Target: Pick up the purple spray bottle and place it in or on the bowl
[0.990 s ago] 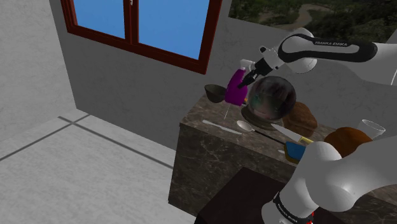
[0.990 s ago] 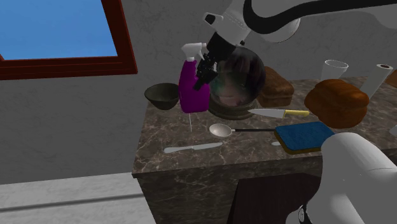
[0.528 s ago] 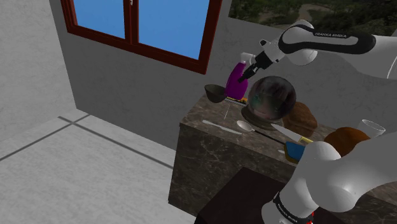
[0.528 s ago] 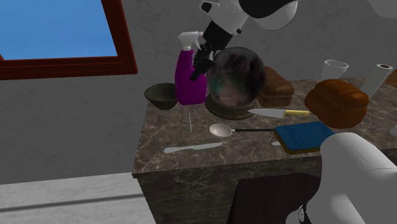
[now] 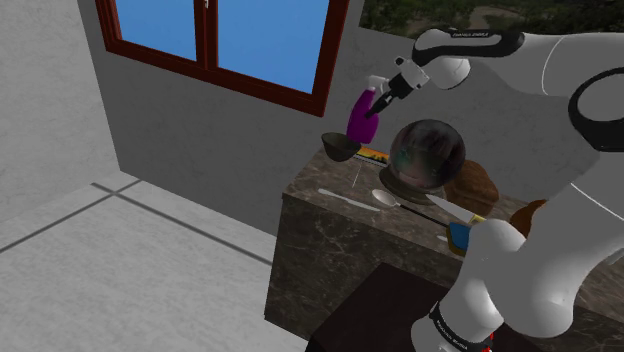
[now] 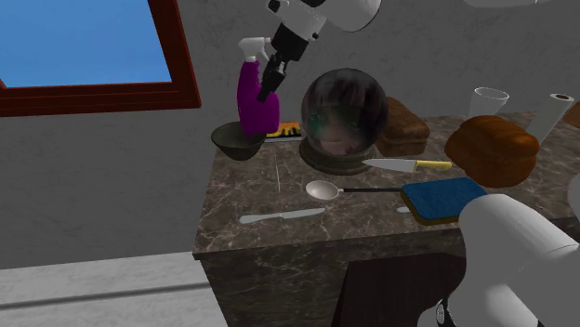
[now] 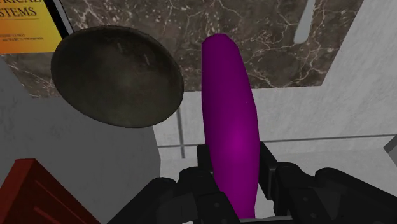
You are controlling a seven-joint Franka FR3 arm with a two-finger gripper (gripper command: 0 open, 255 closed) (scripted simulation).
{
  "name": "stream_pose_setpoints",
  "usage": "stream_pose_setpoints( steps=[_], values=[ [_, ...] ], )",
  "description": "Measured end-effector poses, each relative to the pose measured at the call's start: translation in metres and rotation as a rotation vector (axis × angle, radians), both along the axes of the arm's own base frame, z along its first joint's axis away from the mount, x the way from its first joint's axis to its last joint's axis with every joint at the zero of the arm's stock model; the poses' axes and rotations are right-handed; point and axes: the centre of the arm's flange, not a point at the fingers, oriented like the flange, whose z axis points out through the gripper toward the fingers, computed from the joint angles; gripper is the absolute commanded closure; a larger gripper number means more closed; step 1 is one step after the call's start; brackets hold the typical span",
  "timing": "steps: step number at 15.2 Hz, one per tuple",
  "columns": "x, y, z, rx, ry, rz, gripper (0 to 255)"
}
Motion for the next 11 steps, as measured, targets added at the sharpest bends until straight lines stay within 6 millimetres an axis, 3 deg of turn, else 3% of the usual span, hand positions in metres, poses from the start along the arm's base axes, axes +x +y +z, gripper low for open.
stream_pose_setpoints(
  steps=[11],
  values=[
    [0.106, -0.083, -0.006, -0.006, -0.005, -0.001, 255]
  ],
)
